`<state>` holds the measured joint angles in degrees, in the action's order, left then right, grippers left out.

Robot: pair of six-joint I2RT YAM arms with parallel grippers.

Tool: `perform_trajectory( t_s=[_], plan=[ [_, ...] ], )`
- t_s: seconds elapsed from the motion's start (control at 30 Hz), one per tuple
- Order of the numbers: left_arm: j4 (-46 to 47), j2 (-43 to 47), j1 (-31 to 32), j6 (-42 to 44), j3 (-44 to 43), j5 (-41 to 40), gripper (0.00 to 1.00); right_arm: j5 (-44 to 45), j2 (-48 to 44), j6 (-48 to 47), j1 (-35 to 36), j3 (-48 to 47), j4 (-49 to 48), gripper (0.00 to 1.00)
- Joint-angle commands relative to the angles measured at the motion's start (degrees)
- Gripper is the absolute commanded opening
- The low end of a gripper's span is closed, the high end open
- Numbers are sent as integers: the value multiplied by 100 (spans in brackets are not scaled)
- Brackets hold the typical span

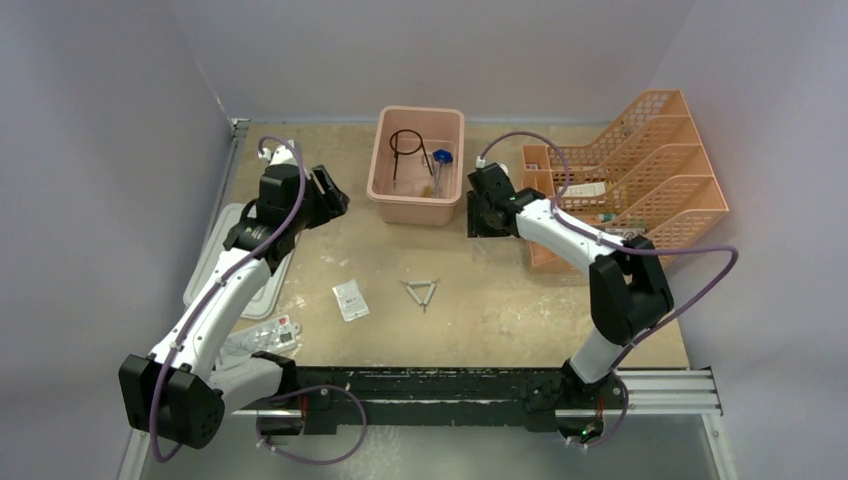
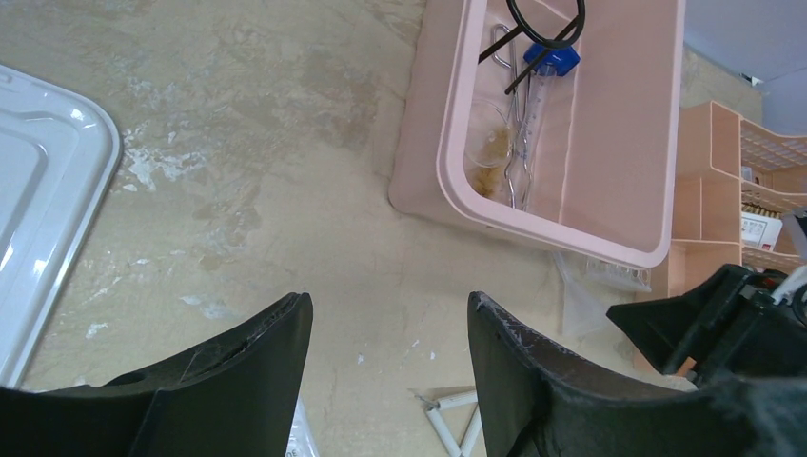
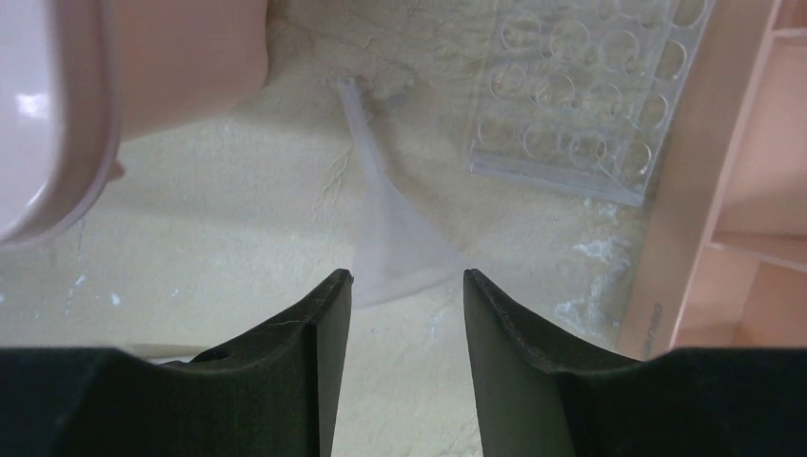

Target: Organize the chemistry lab equipment

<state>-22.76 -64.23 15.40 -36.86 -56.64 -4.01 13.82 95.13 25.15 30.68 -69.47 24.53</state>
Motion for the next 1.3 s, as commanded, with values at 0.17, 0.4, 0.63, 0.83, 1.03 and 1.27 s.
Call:
perform_trajectory(
  t_s=[0.17,0.4,0.63,0.83,1.03,1.27],
  plan=[
    [248,69,-37,-16,-82,76,60,-16,436,-361,-36,49,-916,48],
    [253,5,-37,3,-110,66,60,-165,427,-366,-52,396,-839,44],
    [280,-59,-37,-36,-89,65,60,-358,81,-147,-45,781,-482,42],
    [301,-97,-32,-42,-60,75,60,-490,149,64,-50,861,-409,43],
    [284,-99,-37,-46,-82,137,60,-391,602,-263,-74,474,-536,47],
    [275,-86,-37,-43,-100,124,60,-496,732,-321,-196,311,-709,49]
  ],
)
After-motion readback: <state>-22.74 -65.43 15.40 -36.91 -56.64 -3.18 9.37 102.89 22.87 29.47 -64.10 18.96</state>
